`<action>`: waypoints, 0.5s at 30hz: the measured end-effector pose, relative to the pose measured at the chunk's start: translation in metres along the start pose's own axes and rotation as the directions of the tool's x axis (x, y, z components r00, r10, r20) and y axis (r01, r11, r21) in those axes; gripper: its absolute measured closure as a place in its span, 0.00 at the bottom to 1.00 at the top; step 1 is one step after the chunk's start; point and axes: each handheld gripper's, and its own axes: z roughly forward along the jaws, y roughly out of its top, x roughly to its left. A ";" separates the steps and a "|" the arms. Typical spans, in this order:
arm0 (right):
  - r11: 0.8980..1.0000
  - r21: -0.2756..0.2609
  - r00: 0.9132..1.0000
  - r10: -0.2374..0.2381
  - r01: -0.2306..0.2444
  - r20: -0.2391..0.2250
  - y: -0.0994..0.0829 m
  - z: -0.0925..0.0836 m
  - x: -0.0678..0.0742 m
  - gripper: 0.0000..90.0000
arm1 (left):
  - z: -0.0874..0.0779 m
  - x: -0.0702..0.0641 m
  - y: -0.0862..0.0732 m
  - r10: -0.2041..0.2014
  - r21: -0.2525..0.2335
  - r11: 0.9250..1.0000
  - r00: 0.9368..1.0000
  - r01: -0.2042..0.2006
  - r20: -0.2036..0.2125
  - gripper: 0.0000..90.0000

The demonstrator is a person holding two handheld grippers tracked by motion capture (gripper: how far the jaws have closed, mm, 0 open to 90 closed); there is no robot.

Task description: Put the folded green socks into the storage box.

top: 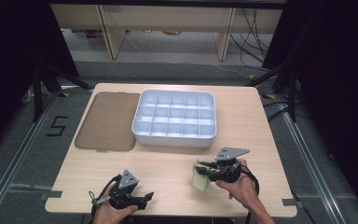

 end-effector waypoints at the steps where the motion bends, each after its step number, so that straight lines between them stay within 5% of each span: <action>1: 1.000 -0.001 1.000 -0.004 0.004 -0.002 0.002 -0.002 -0.002 0.82 | -0.001 0.002 0.000 0.011 0.011 1.000 1.000 -0.011 0.008 0.29; 3: 1.000 0.002 1.000 0.020 -0.020 0.004 0.002 -0.003 0.000 0.82 | -0.001 0.003 0.000 0.020 -0.001 1.000 1.000 -0.020 0.010 0.29; 6: 1.000 -0.011 1.000 0.005 -0.005 0.018 0.005 -0.005 -0.003 0.82 | -0.001 0.003 -0.001 -0.018 -0.004 1.000 1.000 0.018 0.015 0.29; 13: 1.000 -0.020 0.999 -0.013 0.014 0.034 0.010 -0.009 -0.010 0.82 | 0.000 0.003 -0.002 -0.013 0.000 1.000 1.000 0.013 0.004 0.29; 14: 1.000 -0.009 0.999 0.017 -0.017 0.039 0.010 -0.011 -0.007 0.82 | 0.001 0.002 -0.002 -0.022 -0.011 1.000 1.000 0.022 0.001 0.29; 15: 1.000 -0.020 0.999 -0.020 0.021 0.043 0.013 -0.011 -0.011 0.82 | -0.001 0.002 -0.001 0.012 0.002 1.000 1.000 -0.012 0.005 0.29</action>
